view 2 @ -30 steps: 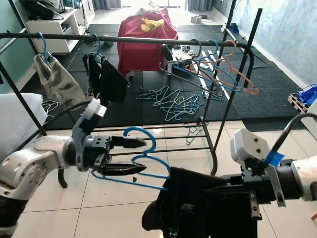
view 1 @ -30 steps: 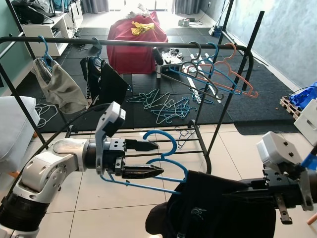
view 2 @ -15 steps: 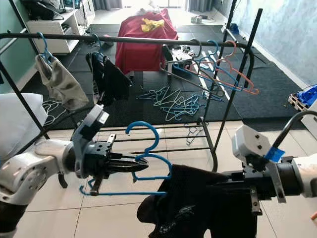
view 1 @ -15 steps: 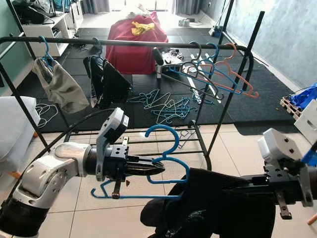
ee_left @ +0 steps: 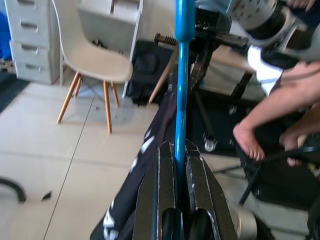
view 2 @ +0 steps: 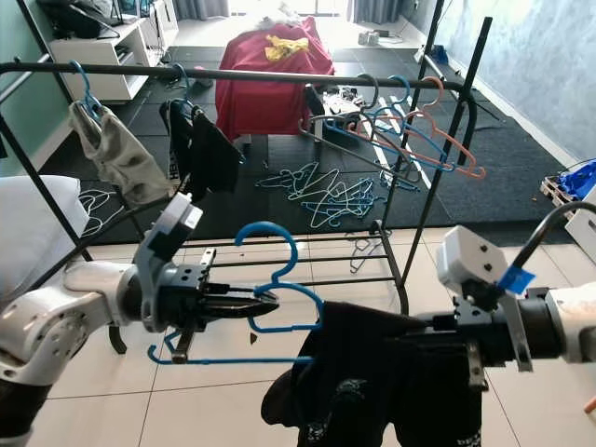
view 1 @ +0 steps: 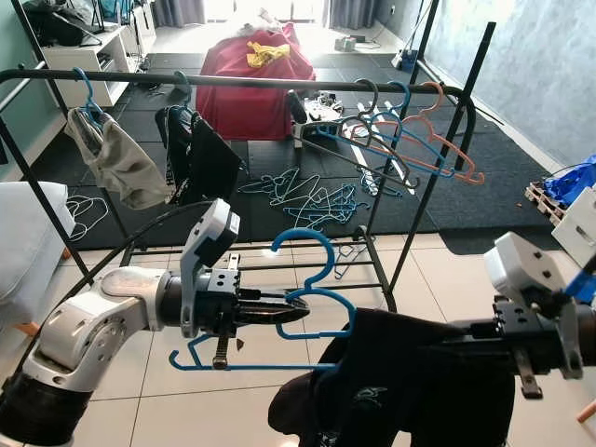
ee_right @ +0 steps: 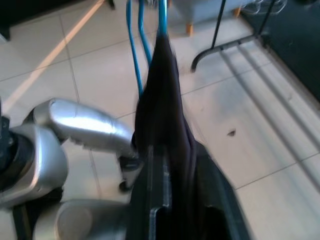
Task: Hang hanger
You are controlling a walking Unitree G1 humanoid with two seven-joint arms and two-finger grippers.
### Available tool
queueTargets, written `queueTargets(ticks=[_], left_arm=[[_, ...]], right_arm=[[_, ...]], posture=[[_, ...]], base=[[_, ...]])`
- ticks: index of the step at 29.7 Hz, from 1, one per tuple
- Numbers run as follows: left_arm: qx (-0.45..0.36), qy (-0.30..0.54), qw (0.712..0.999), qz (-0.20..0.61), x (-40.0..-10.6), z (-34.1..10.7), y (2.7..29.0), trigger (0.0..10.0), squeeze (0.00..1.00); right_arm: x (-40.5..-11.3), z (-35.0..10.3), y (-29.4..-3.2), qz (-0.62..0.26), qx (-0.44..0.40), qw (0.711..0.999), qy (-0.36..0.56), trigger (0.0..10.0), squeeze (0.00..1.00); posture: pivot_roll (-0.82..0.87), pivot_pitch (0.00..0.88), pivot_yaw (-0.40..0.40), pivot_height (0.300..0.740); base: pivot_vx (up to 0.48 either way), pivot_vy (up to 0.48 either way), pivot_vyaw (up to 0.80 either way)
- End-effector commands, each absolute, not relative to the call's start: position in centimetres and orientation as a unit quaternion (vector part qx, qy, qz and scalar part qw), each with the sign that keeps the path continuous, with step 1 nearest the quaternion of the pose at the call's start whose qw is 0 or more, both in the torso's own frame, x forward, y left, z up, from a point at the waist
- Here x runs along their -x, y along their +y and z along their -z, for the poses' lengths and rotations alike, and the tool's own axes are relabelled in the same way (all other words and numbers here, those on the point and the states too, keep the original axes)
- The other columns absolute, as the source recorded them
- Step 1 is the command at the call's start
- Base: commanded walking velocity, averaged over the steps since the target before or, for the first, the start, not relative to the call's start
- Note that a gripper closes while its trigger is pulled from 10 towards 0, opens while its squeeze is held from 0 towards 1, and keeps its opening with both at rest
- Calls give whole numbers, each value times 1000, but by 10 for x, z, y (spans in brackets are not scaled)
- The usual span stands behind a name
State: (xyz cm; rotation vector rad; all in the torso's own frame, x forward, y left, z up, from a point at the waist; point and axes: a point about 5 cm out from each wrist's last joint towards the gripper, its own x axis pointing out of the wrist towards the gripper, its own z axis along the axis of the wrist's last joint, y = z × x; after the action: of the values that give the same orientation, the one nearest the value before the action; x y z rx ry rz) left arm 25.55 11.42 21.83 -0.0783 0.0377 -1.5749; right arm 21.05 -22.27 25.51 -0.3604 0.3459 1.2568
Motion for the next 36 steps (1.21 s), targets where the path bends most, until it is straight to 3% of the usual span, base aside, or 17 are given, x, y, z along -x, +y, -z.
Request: queueTargets(ticks=[1, 2, 12, 14, 16, 22, 25, 26, 27, 28, 30, 31, 36], left_arm=[[56, 0, 698, 714, -253, -221, 107, 0, 0], [71, -10, 700, 711, -253, -221, 103, 0, 0], [95, -24, 721, 686, -261, -216, 105, 0, 0], [92, -24, 728, 679, -264, -216, 109, 0, 0], [88, -31, 739, 667, -268, -221, 117, 0, 0], [74, -39, 745, 662, -268, -229, 127, 0, 0], [68, -48, 744, 663, -268, -239, 136, 0, 0], [67, -57, 742, 665, -268, -245, 139, 0, 0], [67, -57, 742, 665, -268, -245, 139, 0, 0], [64, -66, 737, 670, -268, -251, 141, 0, 0], [61, -71, 734, 673, -268, -255, 142, 0, 0], [60, -80, 729, 677, -267, -260, 143, 0, 0], [65, -101, 714, 690, -265, -272, 142, 0, 0]], right_arm=[[-211, -263, -222, -583, 161, 785, 136, 10000, 678], [-214, -271, -225, -576, 152, 795, 113, 10000, 1000], [-211, -292, -234, -566, 117, 814, 51, 10000, 1000], [-210, -297, -240, -555, 114, 824, 35, 10000, 1000], [-206, -315, -256, -519, 89, 850, -21, 10000, 1000], [-189, -323, -273, -499, 53, 864, -50, 10000, 1000], [-177, -310, -278, -497, 42, 866, -12, 10000, 922], [-174, -304, -280, -491, 39, 870, 0, 10000, 639], [-174, -304, -280, -491, 39, 870, 0, 10000, 639], [-173, -300, -281, -483, 39, 875, 7, 10000, 90], [-172, -298, -281, -478, 39, 877, 9, 10000, 90], [-172, -296, -281, -475, 39, 879, 11, 10000, 0], [-175, -292, -281, -465, 43, 884, 10, 10000, 0]], posture=[[-140, 75, -23, 740], [-144, 74, -25, 740], [-148, 77, -30, 740], [-147, 79, -29, 740], [-147, 80, -34, 740], [-146, 90, -37, 740], [-149, 93, -33, 740], [-148, 95, -32, 740], [-148, 95, -32, 740], [-146, 94, -29, 740], [-145, 94, -29, 740], [-144, 93, -27, 740], [-141, 91, -26, 740]], base=[[0, 0, 0], [0, 0, 0], [0, 0, 0], [0, 0, 0], [0, 0, 0], [0, 0, 0], [0, 0, 0], [0, 0, 0], [0, 0, 0], [0, 0, 0], [0, 0, 0], [0, 0, 0], [0, 0, 0]])
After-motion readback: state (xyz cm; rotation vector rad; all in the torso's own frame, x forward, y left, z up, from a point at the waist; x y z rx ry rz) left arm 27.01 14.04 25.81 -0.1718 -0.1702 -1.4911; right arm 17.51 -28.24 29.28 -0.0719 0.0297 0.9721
